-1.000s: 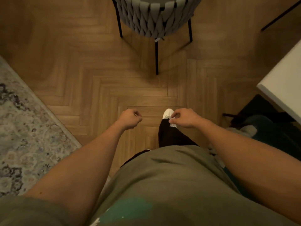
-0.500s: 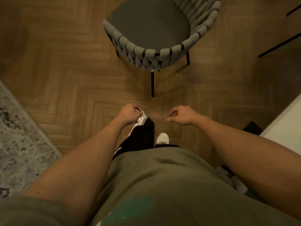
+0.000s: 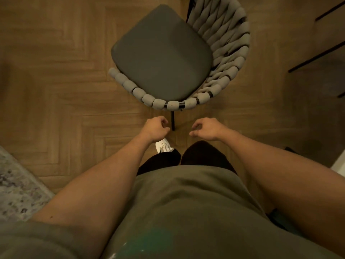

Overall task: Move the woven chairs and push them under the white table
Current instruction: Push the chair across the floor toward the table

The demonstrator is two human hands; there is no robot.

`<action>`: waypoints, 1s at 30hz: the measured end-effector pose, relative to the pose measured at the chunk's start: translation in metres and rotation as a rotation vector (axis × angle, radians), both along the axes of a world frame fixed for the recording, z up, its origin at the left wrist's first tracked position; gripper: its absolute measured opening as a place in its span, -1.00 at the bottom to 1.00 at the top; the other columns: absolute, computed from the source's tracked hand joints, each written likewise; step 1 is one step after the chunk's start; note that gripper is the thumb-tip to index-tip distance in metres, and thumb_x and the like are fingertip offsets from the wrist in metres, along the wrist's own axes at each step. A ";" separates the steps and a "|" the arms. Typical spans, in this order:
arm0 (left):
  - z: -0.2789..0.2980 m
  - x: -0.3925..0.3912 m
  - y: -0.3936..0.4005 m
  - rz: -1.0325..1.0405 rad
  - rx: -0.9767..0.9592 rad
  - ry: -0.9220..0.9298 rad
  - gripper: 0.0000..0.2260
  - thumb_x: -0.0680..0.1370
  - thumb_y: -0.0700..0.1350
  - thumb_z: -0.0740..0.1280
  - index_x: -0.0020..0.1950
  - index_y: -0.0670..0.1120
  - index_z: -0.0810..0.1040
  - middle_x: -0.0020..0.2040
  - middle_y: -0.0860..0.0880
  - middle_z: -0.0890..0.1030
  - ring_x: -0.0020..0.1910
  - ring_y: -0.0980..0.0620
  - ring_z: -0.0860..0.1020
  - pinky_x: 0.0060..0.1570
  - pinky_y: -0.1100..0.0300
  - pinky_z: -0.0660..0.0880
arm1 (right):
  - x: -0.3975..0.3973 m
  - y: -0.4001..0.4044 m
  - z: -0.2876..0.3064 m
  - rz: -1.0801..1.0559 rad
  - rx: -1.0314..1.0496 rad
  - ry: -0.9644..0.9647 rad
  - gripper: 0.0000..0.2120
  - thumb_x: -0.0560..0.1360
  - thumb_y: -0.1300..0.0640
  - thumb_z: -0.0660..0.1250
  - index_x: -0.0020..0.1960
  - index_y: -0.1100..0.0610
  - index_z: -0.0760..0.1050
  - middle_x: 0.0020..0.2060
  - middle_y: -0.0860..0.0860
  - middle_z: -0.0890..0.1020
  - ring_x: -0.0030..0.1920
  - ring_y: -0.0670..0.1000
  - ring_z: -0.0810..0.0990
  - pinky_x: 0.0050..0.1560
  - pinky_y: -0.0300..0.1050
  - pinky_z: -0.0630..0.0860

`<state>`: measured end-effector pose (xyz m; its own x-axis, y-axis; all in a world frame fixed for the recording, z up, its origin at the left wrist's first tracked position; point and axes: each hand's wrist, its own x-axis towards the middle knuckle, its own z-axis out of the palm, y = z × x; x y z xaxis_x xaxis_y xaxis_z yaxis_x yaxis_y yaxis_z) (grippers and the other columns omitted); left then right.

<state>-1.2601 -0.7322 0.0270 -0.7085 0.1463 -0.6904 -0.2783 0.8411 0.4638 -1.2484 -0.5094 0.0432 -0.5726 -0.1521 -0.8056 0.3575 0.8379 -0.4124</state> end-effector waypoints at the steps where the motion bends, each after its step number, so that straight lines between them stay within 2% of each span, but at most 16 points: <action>1: -0.002 -0.008 0.002 0.008 -0.013 0.024 -0.68 0.57 -0.08 0.37 0.32 -0.09 0.52 0.20 -0.09 0.59 0.15 -0.03 0.53 0.03 0.19 0.45 | -0.009 -0.001 -0.002 0.006 0.006 -0.003 -0.58 0.53 -0.10 0.43 0.33 0.02 0.55 0.30 0.07 0.56 0.27 0.07 0.54 0.26 -0.04 0.50; 4: -0.005 -0.028 0.010 0.004 -0.060 0.103 -0.58 0.53 -0.06 0.39 0.37 -0.11 0.47 0.24 -0.13 0.57 0.27 -0.14 0.49 0.26 0.00 0.46 | -0.036 0.000 -0.007 0.035 0.016 0.003 -0.59 0.50 -0.12 0.45 0.29 0.02 0.57 0.24 0.06 0.59 0.18 0.03 0.57 0.17 -0.09 0.53; 7: -0.006 -0.045 0.023 -0.077 -0.112 0.146 -0.54 0.52 -0.01 0.39 0.39 -0.09 0.44 0.30 -0.14 0.50 0.35 -0.17 0.40 0.33 -0.06 0.39 | -0.065 0.007 -0.009 0.090 0.024 0.027 -0.63 0.49 -0.09 0.48 0.24 0.01 0.59 0.13 0.02 0.62 0.08 -0.02 0.57 0.09 -0.14 0.52; 9: -0.005 -0.057 0.036 -0.139 -0.141 0.151 -0.51 0.53 0.02 0.39 0.43 -0.06 0.41 0.37 -0.13 0.42 0.40 -0.16 0.33 0.37 -0.07 0.33 | -0.085 0.016 -0.010 0.161 0.043 0.065 -0.63 0.48 -0.07 0.48 0.23 0.03 0.58 0.06 0.01 0.63 0.08 0.00 0.59 0.09 -0.10 0.55; 12: -0.006 -0.075 0.063 -0.215 -0.186 0.111 -0.45 0.51 0.07 0.40 0.46 -0.03 0.37 0.39 -0.12 0.40 0.40 -0.17 0.33 0.38 -0.08 0.31 | -0.116 0.033 -0.011 0.297 0.056 0.156 -0.61 0.48 -0.02 0.48 0.25 0.08 0.55 -0.01 -0.01 0.59 0.07 0.03 0.58 0.04 -0.05 0.56; 14: -0.011 -0.086 0.081 -0.222 -0.187 0.024 -0.42 0.50 0.09 0.40 0.47 -0.02 0.34 0.39 -0.13 0.41 0.40 -0.19 0.35 0.38 -0.11 0.31 | -0.137 0.048 -0.012 0.394 0.074 0.203 -0.57 0.47 -0.01 0.48 0.28 0.08 0.53 0.03 0.02 0.60 0.07 0.05 0.57 0.06 -0.03 0.56; 16: -0.017 -0.096 0.100 -0.239 -0.202 -0.082 -0.38 0.49 0.10 0.40 0.50 -0.02 0.31 0.40 -0.14 0.42 0.39 -0.22 0.37 0.38 -0.14 0.31 | -0.160 0.066 -0.017 0.515 0.108 0.216 -0.51 0.46 -0.04 0.49 0.33 0.06 0.50 0.16 0.07 0.60 0.14 0.10 0.57 0.11 0.00 0.56; 20: -0.030 -0.111 0.133 -0.284 -0.249 -0.243 -0.32 0.48 0.08 0.40 0.55 0.02 0.23 0.42 -0.13 0.40 0.40 -0.25 0.38 0.42 -0.27 0.21 | -0.203 0.107 -0.028 0.837 0.252 0.163 -0.38 0.43 -0.13 0.48 0.42 0.00 0.40 0.28 0.08 0.55 0.30 0.16 0.48 0.29 0.05 0.42; 24: -0.039 -0.117 0.151 -0.268 -0.276 -0.280 -0.34 0.49 0.07 0.40 0.55 0.04 0.24 0.39 -0.14 0.43 0.36 -0.25 0.40 0.40 -0.23 0.23 | -0.240 0.138 -0.039 1.117 0.464 0.170 -0.37 0.44 -0.16 0.42 0.45 -0.07 0.32 0.33 0.05 0.50 0.36 0.15 0.42 0.40 0.16 0.29; 27: -0.047 -0.115 0.155 -0.269 -0.281 -0.276 -0.35 0.50 0.03 0.40 0.55 0.03 0.23 0.37 -0.16 0.43 0.34 -0.27 0.41 0.40 -0.22 0.27 | -0.262 0.151 -0.050 1.211 0.530 0.190 -0.43 0.47 -0.09 0.41 0.43 -0.05 0.34 0.32 0.08 0.49 0.35 0.18 0.43 0.38 0.14 0.32; 30: -0.052 -0.112 0.152 -0.279 -0.279 -0.243 -0.37 0.53 -0.10 0.39 0.55 0.01 0.21 0.36 -0.18 0.42 0.31 -0.26 0.44 0.28 -0.14 0.40 | -0.274 0.153 -0.058 1.249 0.547 0.176 -0.47 0.51 -0.02 0.39 0.43 -0.08 0.33 0.33 0.08 0.49 0.35 0.18 0.44 0.35 0.11 0.33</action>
<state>-1.3721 -0.5802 -0.0251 -0.4812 0.0938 -0.8716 -0.0960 0.9826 0.1588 -1.5229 -0.3567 -0.0151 -0.3903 -0.3264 -0.8609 -0.7692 0.6295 0.1100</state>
